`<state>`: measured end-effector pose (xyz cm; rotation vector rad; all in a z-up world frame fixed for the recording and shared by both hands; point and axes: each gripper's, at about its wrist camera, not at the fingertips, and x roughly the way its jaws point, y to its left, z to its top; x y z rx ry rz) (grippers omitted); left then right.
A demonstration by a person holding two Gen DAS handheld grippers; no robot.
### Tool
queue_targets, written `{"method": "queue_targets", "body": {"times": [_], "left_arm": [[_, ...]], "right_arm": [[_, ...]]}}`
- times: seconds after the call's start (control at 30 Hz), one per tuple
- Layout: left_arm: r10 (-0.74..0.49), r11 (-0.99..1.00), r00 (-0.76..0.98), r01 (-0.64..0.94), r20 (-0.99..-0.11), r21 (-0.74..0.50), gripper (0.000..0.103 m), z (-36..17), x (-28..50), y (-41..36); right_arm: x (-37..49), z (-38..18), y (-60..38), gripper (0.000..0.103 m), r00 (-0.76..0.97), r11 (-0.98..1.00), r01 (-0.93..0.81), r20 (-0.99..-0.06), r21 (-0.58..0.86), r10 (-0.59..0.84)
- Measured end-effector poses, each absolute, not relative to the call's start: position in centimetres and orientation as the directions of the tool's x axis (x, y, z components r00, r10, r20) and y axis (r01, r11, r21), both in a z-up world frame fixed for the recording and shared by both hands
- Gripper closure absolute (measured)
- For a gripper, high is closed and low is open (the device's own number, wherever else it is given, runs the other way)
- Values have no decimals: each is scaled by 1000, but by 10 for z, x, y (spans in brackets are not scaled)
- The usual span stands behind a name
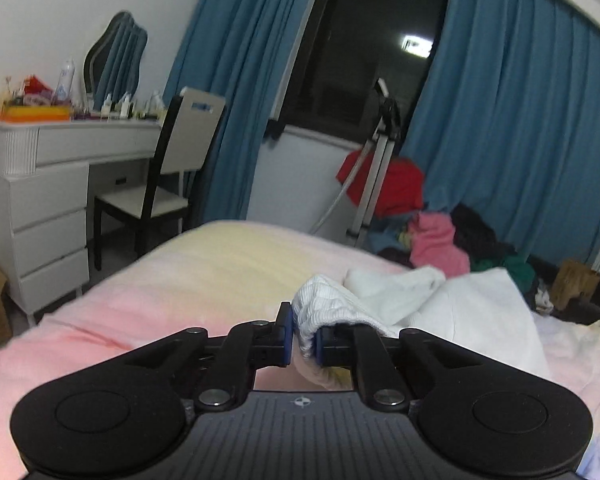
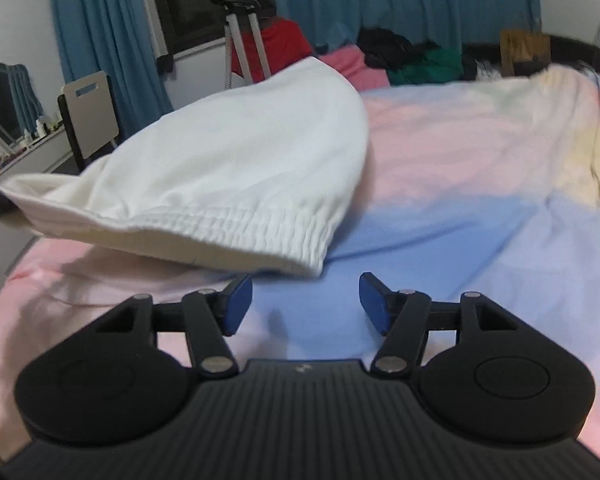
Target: Fold clothes
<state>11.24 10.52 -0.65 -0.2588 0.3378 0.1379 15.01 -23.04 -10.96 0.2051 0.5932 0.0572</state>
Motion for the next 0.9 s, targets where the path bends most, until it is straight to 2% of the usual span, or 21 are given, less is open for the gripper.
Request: {"method": "queue_targets", "body": {"times": [0.13,0.23,0.3,0.33,0.47,0.57,0.7,0.73,0.83,0.9], "left_arm": [[89,953,931,-183,-354,-242,92,-3,107,114],[92,948,922,-196,-375,-249,92,-8,111,120],[89,945,918,-201,-386,-260,92,-11,114,124],[88,943,916,-204,-392,-265,92,-12,116,125],[86,943,907,-209,-413,-261,91,-20,129,125],[65,928,900,-213,-432,-305,91,-24,133,133],[14,900,897,-204,-441,-386,91,-22,131,151],[-2,897,885,-204,-466,-391,90,-24,131,153],[-50,890,842,-206,-537,-406,84,-30,130,159],[-75,894,786,-220,-613,-391,83,-39,127,160]], "right_arm": [[180,-112,-216,42,816,978,-47,-557,201,154],[197,-122,-208,43,842,995,12,-538,96,41],[196,-119,-212,46,851,994,22,-524,110,39],[194,-117,-214,50,856,993,23,-515,119,42],[189,-107,-223,83,876,987,25,-480,157,54],[185,-100,-229,87,890,982,26,-452,185,61],[150,-56,-231,89,939,984,-16,-336,175,75],[138,-46,-232,89,947,987,-29,-312,160,78],[112,-36,-233,89,940,994,-46,-332,98,76],[106,-49,-239,89,899,991,-43,-428,124,92]]}}
